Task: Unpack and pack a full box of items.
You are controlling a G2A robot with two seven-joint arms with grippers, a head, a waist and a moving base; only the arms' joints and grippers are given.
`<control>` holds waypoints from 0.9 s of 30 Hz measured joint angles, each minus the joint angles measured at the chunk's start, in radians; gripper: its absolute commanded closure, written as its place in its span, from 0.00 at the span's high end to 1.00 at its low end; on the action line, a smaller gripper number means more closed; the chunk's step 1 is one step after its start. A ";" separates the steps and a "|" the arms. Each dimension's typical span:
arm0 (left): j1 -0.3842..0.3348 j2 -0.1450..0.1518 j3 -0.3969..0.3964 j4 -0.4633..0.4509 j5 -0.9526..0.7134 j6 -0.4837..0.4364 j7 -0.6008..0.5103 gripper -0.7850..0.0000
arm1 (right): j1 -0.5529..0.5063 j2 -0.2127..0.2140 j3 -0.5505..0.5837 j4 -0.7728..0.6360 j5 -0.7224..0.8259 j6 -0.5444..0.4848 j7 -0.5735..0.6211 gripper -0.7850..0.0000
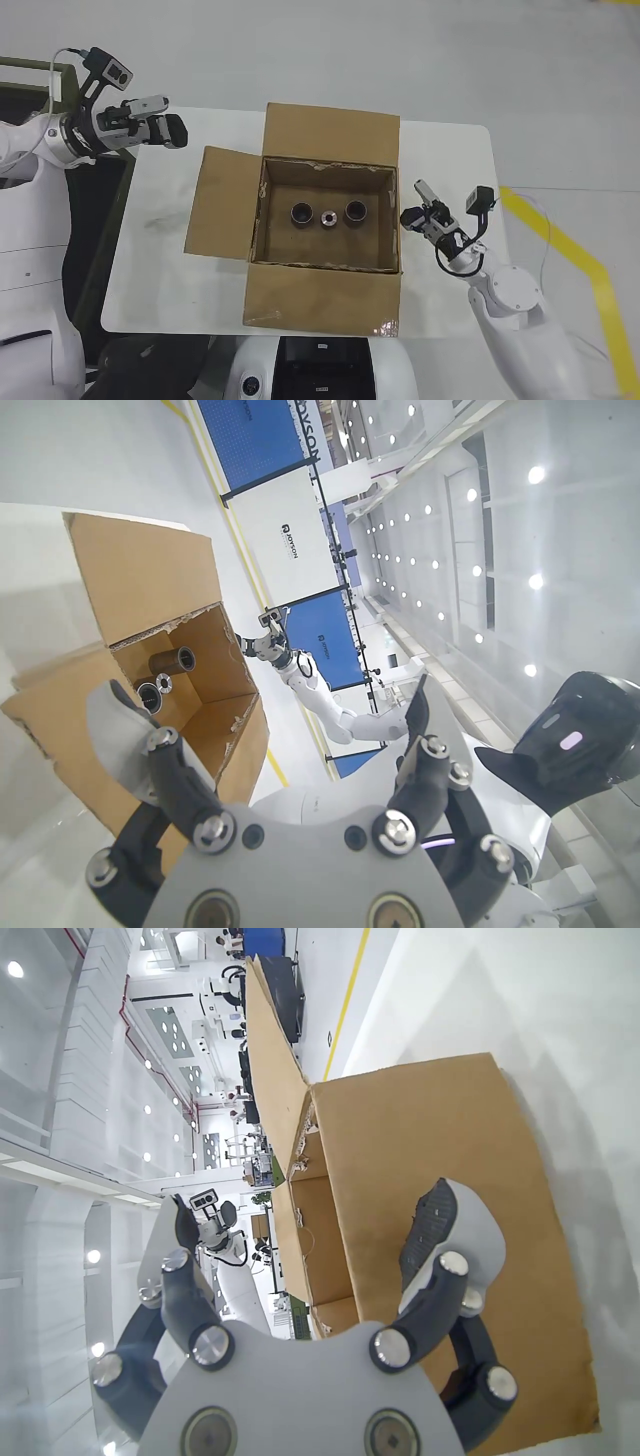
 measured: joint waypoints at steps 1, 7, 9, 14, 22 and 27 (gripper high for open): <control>0.000 0.000 0.000 0.000 0.000 0.000 0.000 1.00 | 0.005 -0.001 -0.004 0.004 0.000 -0.003 0.000 1.00; 0.000 0.000 0.000 0.000 0.000 0.000 0.000 1.00 | 0.039 -0.008 -0.028 0.027 0.004 0.002 0.002 1.00; 0.000 0.000 0.000 0.000 0.000 0.000 0.000 1.00 | 0.044 -0.010 -0.033 0.030 0.002 0.003 0.001 1.00; 0.000 0.000 0.000 0.000 0.000 0.000 0.000 1.00 | 0.027 -0.010 -0.021 0.006 -0.022 0.000 -0.027 1.00; 0.000 0.000 0.000 0.000 0.000 0.000 0.000 1.00 | -0.044 -0.001 0.042 -0.166 -0.132 0.039 -0.086 1.00; 0.000 0.000 0.000 0.000 0.000 0.000 0.000 1.00 | -0.061 0.004 0.030 -0.302 -0.239 0.122 -0.076 1.00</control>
